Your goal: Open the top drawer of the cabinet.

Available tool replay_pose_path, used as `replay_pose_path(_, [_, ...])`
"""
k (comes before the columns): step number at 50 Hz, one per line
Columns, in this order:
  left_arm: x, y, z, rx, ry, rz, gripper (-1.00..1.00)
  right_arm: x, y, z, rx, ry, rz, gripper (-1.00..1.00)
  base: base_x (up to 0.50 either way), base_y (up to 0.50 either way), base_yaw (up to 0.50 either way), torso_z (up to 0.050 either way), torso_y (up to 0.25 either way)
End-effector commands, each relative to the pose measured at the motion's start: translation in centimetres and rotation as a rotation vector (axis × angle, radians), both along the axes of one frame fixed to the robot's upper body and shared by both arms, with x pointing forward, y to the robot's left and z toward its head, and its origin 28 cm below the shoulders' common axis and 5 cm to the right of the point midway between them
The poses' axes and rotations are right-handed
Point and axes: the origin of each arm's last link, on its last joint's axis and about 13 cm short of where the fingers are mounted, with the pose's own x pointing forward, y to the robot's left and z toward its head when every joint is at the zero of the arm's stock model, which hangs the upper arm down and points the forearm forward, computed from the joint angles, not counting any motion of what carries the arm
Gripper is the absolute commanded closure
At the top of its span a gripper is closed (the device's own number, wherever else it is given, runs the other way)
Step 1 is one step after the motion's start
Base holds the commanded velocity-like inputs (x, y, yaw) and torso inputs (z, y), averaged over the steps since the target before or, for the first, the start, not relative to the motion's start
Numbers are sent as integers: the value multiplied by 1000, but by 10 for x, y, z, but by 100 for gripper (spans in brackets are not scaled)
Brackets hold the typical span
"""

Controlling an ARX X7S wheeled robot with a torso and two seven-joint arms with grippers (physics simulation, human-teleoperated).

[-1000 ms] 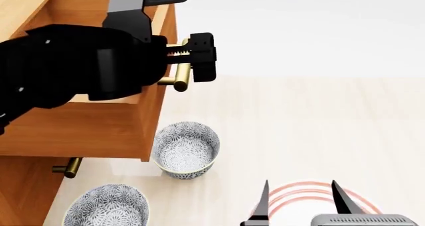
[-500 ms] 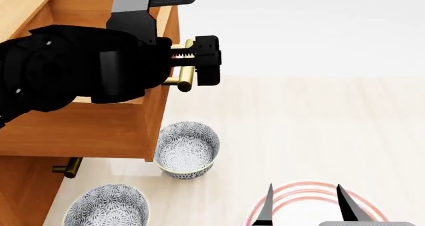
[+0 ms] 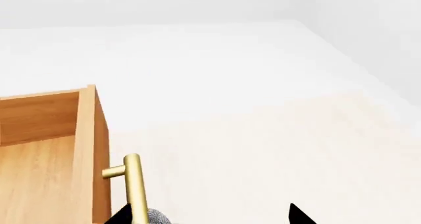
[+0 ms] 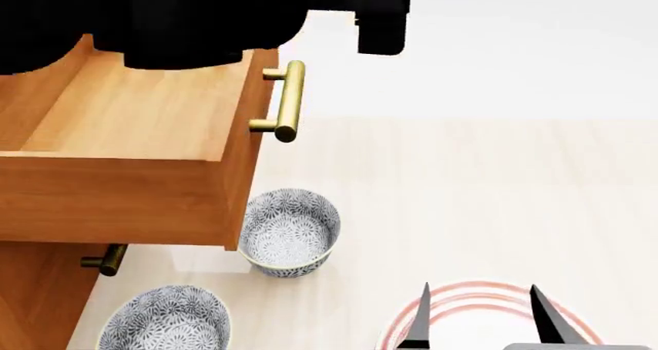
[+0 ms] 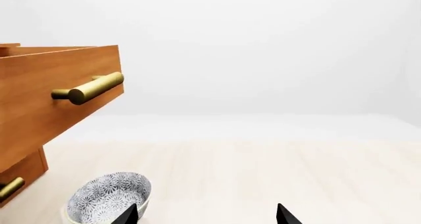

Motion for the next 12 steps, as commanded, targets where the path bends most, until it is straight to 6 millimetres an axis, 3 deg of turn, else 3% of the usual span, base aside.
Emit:
replay_pose_path(1, [-40, -10, 65, -62, -156, -121, -100, -5, 2, 7, -4, -18, 4, -100, 0, 0, 0, 0, 0])
replay_pose_path(6, [-55, 7, 80, -67, -199, -123, -100, -9, 2, 11, 0, -32, 4, -100, 0, 0, 0, 0, 0])
replay_pose_path(12, [-78, 32, 84, 7, -309, -92, -100, -16, 3, 15, -2, -45, 7, -100, 0, 0, 0, 0, 0])
